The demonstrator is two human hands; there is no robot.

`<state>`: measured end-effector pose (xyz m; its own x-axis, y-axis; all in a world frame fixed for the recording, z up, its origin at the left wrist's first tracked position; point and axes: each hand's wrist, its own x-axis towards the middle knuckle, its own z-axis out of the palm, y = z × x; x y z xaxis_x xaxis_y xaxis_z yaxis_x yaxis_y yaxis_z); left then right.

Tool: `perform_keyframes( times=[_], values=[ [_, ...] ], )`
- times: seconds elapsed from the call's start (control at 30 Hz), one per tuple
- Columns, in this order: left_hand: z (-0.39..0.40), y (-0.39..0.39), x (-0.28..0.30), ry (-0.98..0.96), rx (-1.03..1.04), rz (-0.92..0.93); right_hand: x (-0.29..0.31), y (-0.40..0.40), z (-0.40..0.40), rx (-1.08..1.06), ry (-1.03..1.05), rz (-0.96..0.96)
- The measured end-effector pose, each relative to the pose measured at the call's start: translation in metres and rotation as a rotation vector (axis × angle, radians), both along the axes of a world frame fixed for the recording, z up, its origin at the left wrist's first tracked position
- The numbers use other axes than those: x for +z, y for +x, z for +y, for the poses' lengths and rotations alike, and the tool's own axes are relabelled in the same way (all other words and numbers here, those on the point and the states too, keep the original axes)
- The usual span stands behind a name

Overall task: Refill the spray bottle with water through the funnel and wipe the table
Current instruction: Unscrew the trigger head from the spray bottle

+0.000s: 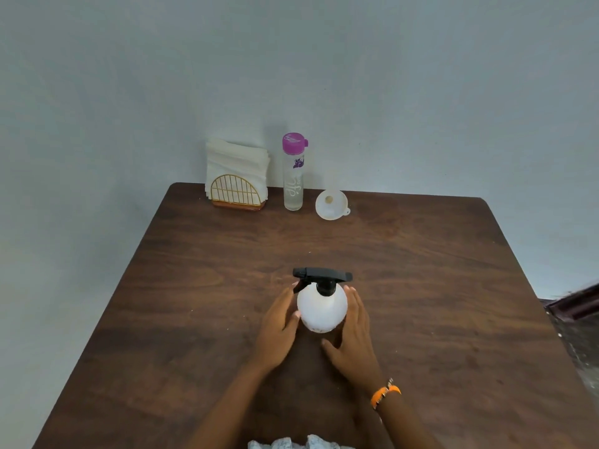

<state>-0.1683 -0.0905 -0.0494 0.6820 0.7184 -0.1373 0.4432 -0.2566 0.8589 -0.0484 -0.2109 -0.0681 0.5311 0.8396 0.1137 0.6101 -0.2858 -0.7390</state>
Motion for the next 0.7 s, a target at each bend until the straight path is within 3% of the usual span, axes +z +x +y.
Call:
perform_keyframes(
  times=[0.1,0.2,0.43,0.7],
  values=[
    [0.012,0.0,0.0,-0.056,0.193,-0.105,0.005,0.012,-0.009,-0.104,0.008,0.068],
    [0.034,0.012,0.009,-0.093,0.261,-0.139,0.014,0.042,0.01,-0.265,0.037,0.133],
    [0.098,0.074,0.029,0.019,0.184,-0.115,0.034,0.116,0.096,-0.202,0.072,0.039],
    [0.123,0.109,0.025,-0.019,0.059,-0.073,0.023,0.162,0.172,-0.166,0.065,0.001]
  ],
)
